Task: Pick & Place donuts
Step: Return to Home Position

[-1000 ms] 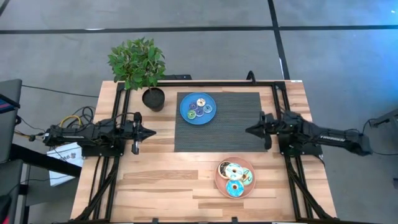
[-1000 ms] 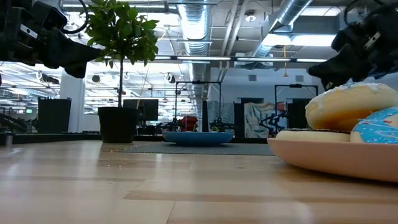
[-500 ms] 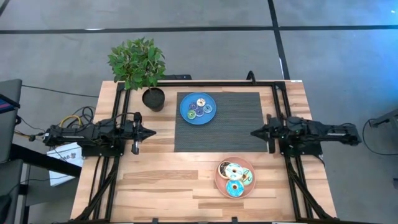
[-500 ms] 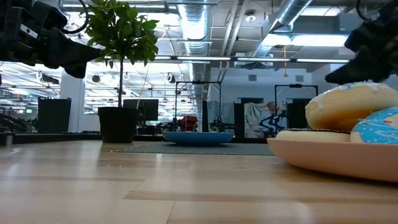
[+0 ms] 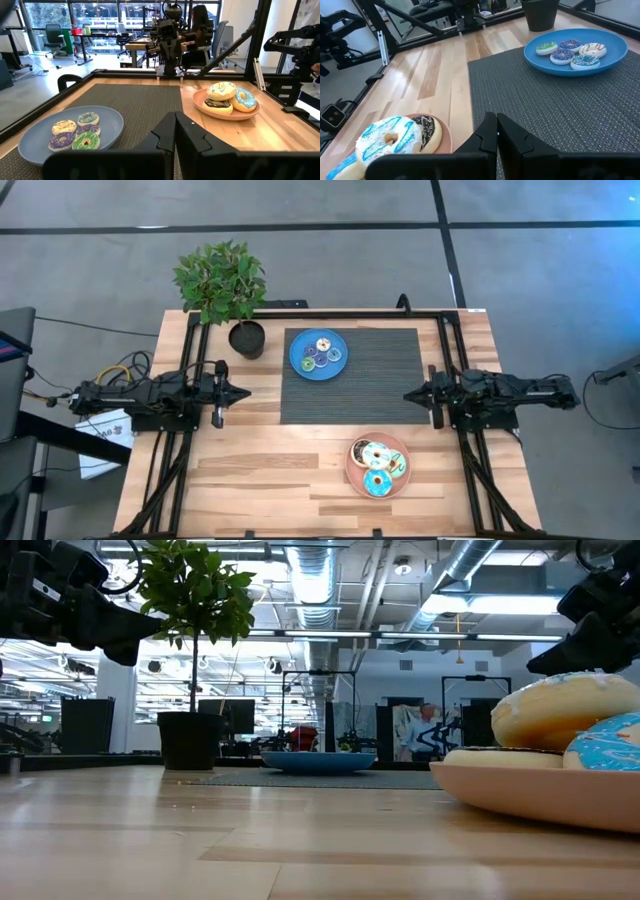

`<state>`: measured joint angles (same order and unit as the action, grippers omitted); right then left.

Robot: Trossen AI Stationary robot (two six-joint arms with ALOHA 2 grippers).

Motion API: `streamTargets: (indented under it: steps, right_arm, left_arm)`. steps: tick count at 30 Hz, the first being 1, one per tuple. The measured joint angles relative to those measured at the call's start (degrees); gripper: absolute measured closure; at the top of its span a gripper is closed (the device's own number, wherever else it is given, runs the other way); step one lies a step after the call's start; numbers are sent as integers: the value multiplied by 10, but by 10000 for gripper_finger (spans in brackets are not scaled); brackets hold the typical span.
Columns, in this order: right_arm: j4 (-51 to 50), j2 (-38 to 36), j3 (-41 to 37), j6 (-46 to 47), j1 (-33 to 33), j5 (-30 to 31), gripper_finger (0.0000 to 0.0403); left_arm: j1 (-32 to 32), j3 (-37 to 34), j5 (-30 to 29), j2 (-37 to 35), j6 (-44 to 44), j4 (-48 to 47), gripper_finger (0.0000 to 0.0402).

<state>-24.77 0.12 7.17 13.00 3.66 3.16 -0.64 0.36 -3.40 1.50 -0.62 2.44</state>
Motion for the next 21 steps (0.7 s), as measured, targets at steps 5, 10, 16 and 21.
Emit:
streamTargets:
  steps: [5,10,16,21]
  right_arm:
    - [4,0,0,0,0,18,403]
    - [8,0,-1,0,0,43,403]
    - [8,0,-1,0,0,43,403]
    - [8,0,-1,0,0,43,403]
  left_arm:
    - [0,0,0,0,0,0,401]
    - [0,0,0,0,0,0,401]
    - [0,0,0,0,0,0,401]
    - [0,0,0,0,0,0,401]
